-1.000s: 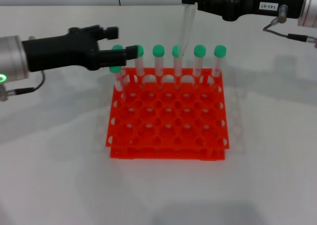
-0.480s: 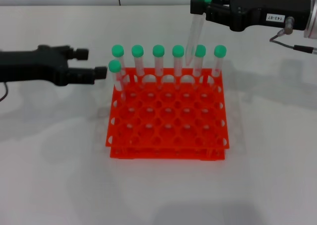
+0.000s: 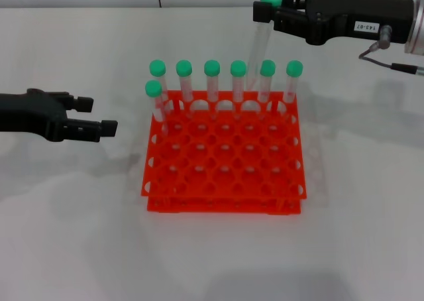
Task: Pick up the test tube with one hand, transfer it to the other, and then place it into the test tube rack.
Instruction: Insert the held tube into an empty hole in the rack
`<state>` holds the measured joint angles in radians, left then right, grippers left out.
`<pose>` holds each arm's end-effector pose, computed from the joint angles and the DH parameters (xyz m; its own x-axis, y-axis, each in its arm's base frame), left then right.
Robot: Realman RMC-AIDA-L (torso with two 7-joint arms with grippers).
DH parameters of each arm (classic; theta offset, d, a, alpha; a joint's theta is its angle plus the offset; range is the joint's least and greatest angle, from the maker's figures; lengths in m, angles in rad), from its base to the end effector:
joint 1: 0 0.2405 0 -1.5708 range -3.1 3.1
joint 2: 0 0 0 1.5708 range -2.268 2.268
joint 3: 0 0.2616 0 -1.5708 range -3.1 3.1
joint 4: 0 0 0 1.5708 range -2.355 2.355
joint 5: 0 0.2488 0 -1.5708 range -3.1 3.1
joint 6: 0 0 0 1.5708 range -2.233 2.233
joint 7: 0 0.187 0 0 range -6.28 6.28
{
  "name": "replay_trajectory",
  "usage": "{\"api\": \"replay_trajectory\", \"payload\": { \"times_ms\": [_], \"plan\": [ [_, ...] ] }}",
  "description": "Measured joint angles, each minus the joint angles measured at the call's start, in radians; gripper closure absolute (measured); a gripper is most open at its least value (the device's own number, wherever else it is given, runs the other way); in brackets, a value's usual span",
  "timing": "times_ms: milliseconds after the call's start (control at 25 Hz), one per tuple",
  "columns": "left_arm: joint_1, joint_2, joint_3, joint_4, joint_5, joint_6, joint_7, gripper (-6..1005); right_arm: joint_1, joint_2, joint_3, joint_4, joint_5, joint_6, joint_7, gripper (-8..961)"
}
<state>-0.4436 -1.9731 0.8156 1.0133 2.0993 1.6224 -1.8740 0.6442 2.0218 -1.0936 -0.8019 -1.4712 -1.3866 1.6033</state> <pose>-0.2893 0.3833 0.0458 0.7655 0.5637 0.3102 0.6318 -0.7497 -0.1968 0.1326 0.4448 -0.0105 0.7030 -0.2048 -0.6810 -0.3720 -0.9221 -0.1068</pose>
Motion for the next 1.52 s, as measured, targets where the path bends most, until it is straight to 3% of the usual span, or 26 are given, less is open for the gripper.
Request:
{"api": "replay_trajectory", "payload": {
  "times_ms": [240,840,1520],
  "plan": [
    [0.002,-0.007,0.001,0.000,0.054,0.001,0.005,120,0.000,0.001,-0.033,0.002,0.011,0.024,0.000,688],
    [0.025,-0.019,0.002,-0.022,0.086,-0.009,0.083,120,0.014,0.004,-0.302,0.026,0.110,0.239,-0.004,687],
    [0.037,-0.027,0.007,-0.022,0.099,-0.010,0.127,120,0.022,0.006,-0.499,0.018,0.263,0.387,-0.072,688]
  ]
}}
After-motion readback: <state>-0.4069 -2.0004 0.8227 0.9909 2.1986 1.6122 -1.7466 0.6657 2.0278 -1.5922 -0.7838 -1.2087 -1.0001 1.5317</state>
